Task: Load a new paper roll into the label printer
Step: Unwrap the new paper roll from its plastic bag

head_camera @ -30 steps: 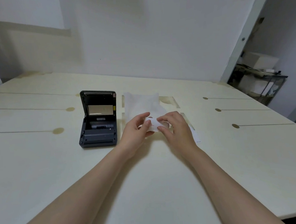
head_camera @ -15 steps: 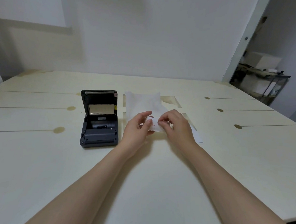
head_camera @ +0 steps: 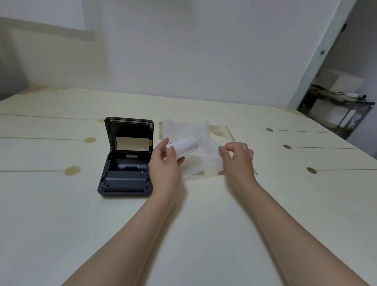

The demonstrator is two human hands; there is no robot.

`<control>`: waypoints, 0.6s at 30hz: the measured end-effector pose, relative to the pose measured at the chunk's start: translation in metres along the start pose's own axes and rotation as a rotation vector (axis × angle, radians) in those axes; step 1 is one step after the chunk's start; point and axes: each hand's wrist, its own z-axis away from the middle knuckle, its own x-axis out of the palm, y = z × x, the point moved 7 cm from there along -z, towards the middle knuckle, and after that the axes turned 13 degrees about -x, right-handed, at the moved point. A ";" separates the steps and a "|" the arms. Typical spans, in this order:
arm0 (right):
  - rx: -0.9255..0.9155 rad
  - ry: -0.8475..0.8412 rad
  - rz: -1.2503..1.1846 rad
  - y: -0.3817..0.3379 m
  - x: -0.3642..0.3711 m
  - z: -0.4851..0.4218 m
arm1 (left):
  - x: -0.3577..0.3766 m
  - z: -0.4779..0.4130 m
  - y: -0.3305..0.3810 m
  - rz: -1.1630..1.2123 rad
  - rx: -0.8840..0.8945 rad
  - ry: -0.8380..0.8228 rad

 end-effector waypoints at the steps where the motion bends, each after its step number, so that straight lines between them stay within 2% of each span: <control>1: 0.028 -0.024 0.043 0.002 0.003 -0.006 | 0.000 -0.001 0.000 0.015 -0.001 0.004; 7: 0.178 -0.258 0.442 0.021 0.032 -0.020 | 0.002 -0.006 -0.003 0.026 -0.038 -0.033; 11: 0.197 -0.142 0.509 0.021 0.029 -0.015 | 0.009 -0.004 -0.002 -0.006 -0.026 -0.087; 13: 0.092 0.025 0.430 0.012 0.017 -0.015 | 0.012 -0.002 -0.002 -0.022 -0.025 -0.109; 15: -0.070 0.167 0.145 -0.001 0.008 -0.013 | 0.013 -0.002 -0.004 -0.040 -0.029 -0.125; 17: -0.192 0.194 -0.158 -0.016 0.002 -0.007 | 0.015 -0.002 -0.003 -0.079 -0.022 -0.144; 18: -0.247 0.165 -0.234 -0.024 0.001 -0.004 | 0.015 -0.001 -0.003 -0.105 -0.012 -0.155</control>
